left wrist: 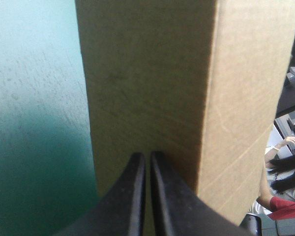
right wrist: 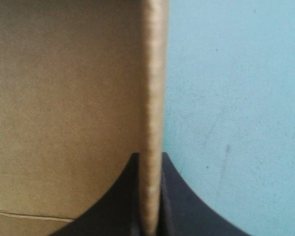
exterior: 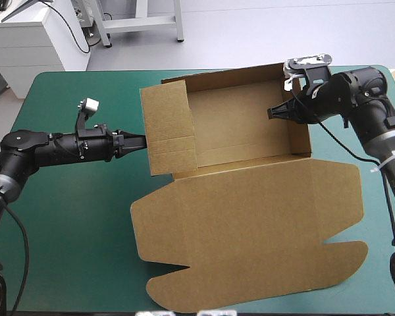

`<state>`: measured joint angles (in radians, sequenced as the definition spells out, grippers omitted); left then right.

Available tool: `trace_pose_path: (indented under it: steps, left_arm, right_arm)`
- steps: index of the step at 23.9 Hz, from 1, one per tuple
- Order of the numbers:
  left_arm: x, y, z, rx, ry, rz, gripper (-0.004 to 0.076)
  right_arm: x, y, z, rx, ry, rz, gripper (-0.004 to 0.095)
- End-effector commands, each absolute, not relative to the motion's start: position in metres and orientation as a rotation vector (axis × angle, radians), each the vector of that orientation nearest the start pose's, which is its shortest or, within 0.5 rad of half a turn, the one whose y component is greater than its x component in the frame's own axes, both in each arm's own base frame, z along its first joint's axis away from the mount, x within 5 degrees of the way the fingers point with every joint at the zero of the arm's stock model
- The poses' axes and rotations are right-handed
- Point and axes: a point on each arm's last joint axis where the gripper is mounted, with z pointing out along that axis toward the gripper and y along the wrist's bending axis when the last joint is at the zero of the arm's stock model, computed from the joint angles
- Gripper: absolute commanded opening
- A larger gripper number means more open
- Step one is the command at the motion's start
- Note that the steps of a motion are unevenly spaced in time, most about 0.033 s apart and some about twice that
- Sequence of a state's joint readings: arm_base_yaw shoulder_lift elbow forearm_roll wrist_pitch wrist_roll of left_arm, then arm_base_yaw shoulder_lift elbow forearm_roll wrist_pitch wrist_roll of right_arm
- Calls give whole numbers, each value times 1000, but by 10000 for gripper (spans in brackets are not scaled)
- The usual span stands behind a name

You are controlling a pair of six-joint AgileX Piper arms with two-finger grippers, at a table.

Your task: Fold the box

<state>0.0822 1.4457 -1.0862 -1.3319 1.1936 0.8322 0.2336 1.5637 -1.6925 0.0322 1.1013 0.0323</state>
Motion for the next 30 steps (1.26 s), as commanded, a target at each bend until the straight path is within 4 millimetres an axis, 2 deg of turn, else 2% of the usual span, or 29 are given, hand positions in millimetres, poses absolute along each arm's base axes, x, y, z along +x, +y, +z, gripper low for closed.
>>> trace_pose_path:
  steps: [1,5,7,8,10,14,17,22,30]
  left_arm:
    - [270,-66,369,387,1996,-1457,128]
    - [272,-66,380,393,1976,-1451,318]
    - [270,-67,384,370,1984,-1466,389]
    - [270,-67,384,364,1989,-1469,400]
    - [268,-71,383,374,2011,-1478,400]
    - [261,-95,381,486,2030,-1511,400]
    - [263,-105,381,458,2020,-1489,400]
    - [272,-105,380,350,2025,-1412,400]
    - [279,-98,368,282,2142,-1234,399]
  right_arm:
    - [318,77,434,-214,2334,173,-19]
    - [319,75,433,-213,2337,149,-19]
    - [320,75,432,-214,2340,149,-19]
    - [320,76,432,-214,2342,148,-19]
    - [321,76,431,-211,2345,149,-19]
    - [321,76,432,-186,2338,163,-19]
    - [321,76,432,-177,2337,167,-19]
    - [318,89,431,-214,2342,156,-13]
    - [309,114,436,-256,2277,-26,-13]
